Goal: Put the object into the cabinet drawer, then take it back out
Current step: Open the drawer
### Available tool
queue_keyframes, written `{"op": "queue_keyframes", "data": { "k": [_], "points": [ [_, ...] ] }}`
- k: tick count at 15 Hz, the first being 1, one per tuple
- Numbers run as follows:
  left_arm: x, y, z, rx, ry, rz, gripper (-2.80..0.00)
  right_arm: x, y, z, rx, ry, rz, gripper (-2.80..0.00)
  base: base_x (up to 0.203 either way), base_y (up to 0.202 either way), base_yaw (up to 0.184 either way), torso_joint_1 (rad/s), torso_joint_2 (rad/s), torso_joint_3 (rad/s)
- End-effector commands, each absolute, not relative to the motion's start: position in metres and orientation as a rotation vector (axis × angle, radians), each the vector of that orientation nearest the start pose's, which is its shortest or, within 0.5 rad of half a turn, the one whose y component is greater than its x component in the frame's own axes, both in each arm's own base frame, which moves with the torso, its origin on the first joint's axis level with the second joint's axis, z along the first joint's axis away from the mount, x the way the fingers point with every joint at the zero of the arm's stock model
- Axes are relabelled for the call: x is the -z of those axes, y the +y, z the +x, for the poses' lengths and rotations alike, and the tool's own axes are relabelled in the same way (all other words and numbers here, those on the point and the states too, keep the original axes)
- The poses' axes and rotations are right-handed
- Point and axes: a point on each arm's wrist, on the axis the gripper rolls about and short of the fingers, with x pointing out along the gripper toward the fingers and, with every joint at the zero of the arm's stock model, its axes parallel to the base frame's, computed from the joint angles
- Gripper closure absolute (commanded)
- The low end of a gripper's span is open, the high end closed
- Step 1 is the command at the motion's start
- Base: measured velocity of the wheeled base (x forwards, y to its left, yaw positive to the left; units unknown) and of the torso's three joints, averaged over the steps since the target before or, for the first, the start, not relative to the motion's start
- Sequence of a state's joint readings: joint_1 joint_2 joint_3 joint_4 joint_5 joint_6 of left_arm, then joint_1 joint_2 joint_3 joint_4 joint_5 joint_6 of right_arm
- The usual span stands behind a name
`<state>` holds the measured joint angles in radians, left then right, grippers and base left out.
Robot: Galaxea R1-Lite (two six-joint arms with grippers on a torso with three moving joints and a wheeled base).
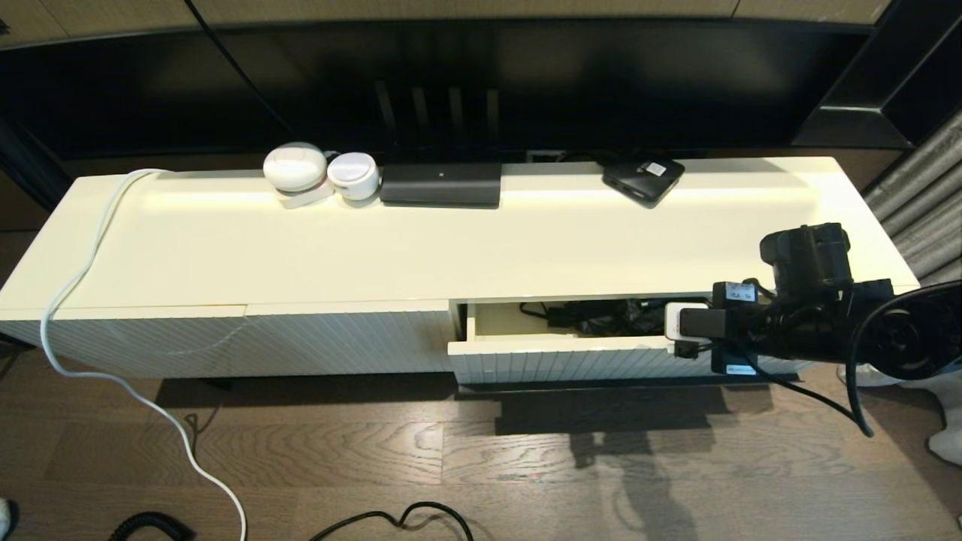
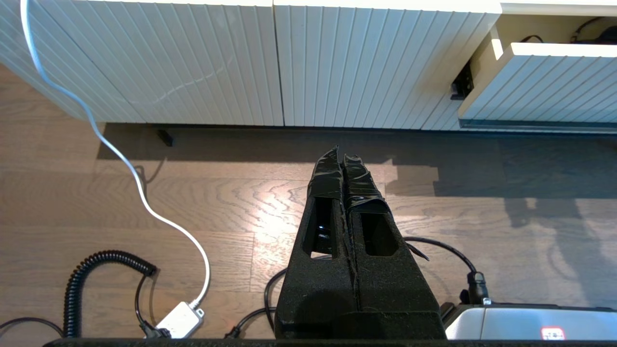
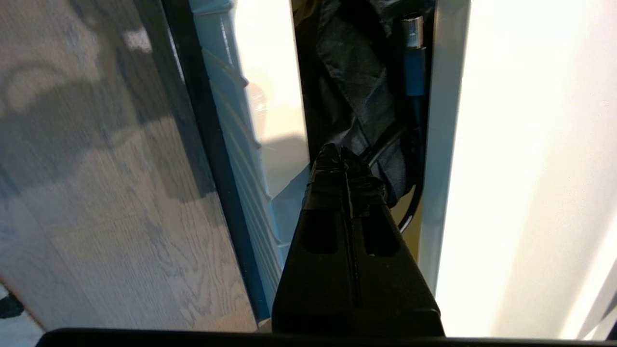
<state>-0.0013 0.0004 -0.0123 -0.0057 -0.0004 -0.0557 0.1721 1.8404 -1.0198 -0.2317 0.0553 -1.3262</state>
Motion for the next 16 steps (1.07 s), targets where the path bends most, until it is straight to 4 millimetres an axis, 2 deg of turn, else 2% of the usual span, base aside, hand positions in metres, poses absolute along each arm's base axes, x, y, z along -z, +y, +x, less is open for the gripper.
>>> {"op": "queue_keyframes", "data": {
  "k": [1,7,16],
  "points": [
    [-0.08,0.0,-0.024,0.002,-0.017,-0.057,0.0,-0.15,0.059,0.333,-0.597,0.372,-1.319,0.0,0.0,0.0,0.0,0.0,0.0,0.0],
    [-0.08,0.0,-0.024,0.003,-0.017,-0.057,0.0,-0.141,0.059,0.331,-0.62,0.407,-1.317,0.0,0.0,0.0,0.0,0.0,0.0,0.0],
    [-0.08,0.0,-0.024,0.002,-0.017,-0.057,0.0,-0.134,0.056,0.311,-0.671,0.448,-1.33,0.0,0.0,0.0,0.0,0.0,0.0,0.0]
  ]
}}
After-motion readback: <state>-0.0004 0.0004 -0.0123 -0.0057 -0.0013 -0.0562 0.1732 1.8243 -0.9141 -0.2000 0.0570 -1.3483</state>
